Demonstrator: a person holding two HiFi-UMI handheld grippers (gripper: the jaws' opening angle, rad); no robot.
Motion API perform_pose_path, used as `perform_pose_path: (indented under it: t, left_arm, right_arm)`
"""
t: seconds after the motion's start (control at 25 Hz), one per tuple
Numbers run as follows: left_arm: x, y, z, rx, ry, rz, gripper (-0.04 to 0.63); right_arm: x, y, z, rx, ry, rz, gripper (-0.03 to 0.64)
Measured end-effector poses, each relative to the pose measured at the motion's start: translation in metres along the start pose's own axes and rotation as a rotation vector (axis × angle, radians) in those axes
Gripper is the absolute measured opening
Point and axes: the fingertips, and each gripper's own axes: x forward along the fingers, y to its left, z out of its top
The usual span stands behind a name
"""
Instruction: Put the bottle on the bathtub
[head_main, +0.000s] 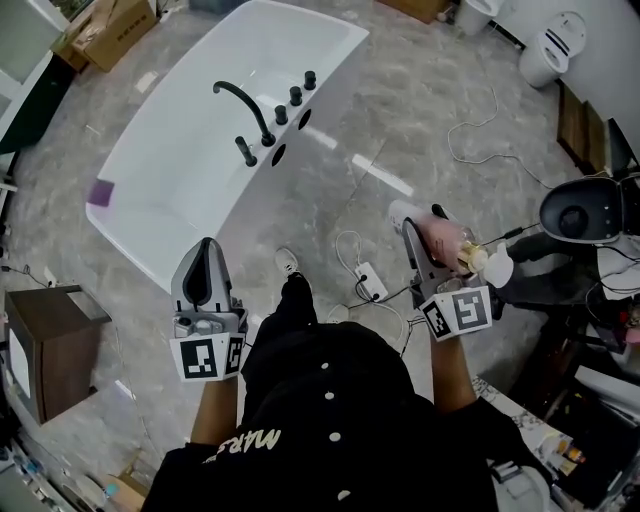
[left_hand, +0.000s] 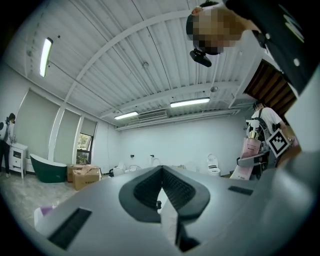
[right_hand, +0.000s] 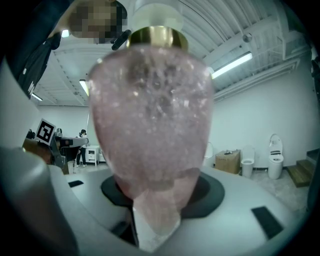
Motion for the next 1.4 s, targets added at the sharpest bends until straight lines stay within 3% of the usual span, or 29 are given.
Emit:
perform_pose_path:
  t: [0.44,0.76,1.4]
  left_arm:
    - [0.104,0.077,-0.007,-0.02,-0.01,-0.009,0.011]
    - [0.137,0.13,-0.009,-0.032,-0.016,-0.02,0.011]
    - [0.201,0.152,-0.025,-0.029,0.045,-0.002,0.011]
  right_arm:
    - [0.138,0.006,0.01,-0.001,0.004,0.024,0.221]
    - [0.21,0.014,0.029,-0.031,-0.039,0.004,0.221]
    - [0.337,-0.004,-0.027,-0.069,0.071,0.14,0.221]
